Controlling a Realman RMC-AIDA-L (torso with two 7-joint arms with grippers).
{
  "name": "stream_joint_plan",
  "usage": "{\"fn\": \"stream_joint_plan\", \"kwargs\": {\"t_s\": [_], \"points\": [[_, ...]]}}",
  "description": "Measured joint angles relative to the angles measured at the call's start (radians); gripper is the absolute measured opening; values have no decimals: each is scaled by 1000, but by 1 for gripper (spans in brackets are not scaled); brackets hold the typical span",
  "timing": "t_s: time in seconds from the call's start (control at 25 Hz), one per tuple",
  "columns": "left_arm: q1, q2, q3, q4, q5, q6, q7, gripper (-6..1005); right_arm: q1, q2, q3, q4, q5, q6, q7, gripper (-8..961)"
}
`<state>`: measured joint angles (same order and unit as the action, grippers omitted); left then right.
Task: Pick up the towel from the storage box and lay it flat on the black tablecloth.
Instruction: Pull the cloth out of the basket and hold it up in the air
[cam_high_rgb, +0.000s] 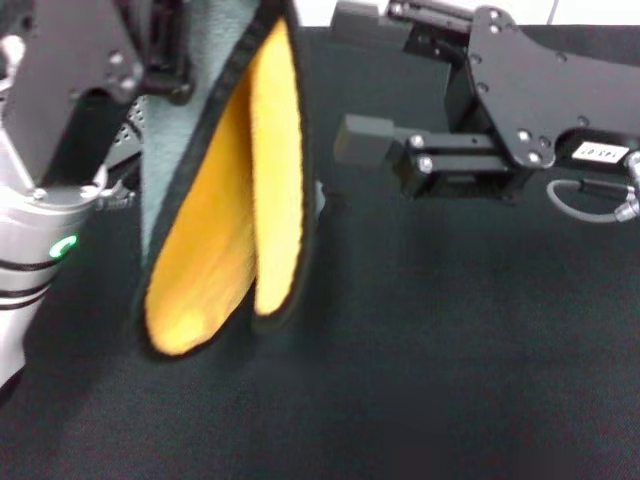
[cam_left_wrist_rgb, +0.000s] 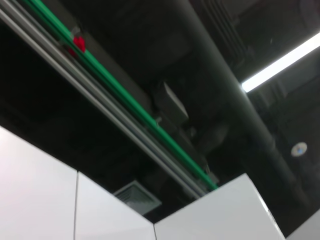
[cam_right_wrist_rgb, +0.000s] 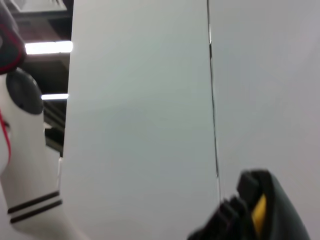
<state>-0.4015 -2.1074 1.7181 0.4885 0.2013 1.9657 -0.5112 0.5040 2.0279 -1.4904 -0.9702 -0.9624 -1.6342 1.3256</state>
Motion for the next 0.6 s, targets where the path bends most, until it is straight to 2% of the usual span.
{"fn": "stream_joint_plan", "kwargs": {"t_s": [0.08, 0.12, 0.16, 0.32, 0.6], "points": [[0, 0, 0, 0, 0, 0, 0, 17, -4, 0, -14, 0, 39, 16, -18, 700], [-5, 0, 18, -1, -12, -15, 15, 17, -5, 0, -18, 0, 47, 23, -22, 699], [-15, 0, 75, -3, -50, -38, 54, 17, -8, 0, -27, 1, 65, 43, -35, 699], [-18, 0, 141, 5, -89, -41, 104, 18, -10, 0, -52, 8, 96, 145, -68, 698], [-16, 1, 162, 16, -115, -27, 132, 18, -10, 0, -55, 32, 99, 230, -75, 695]]}}
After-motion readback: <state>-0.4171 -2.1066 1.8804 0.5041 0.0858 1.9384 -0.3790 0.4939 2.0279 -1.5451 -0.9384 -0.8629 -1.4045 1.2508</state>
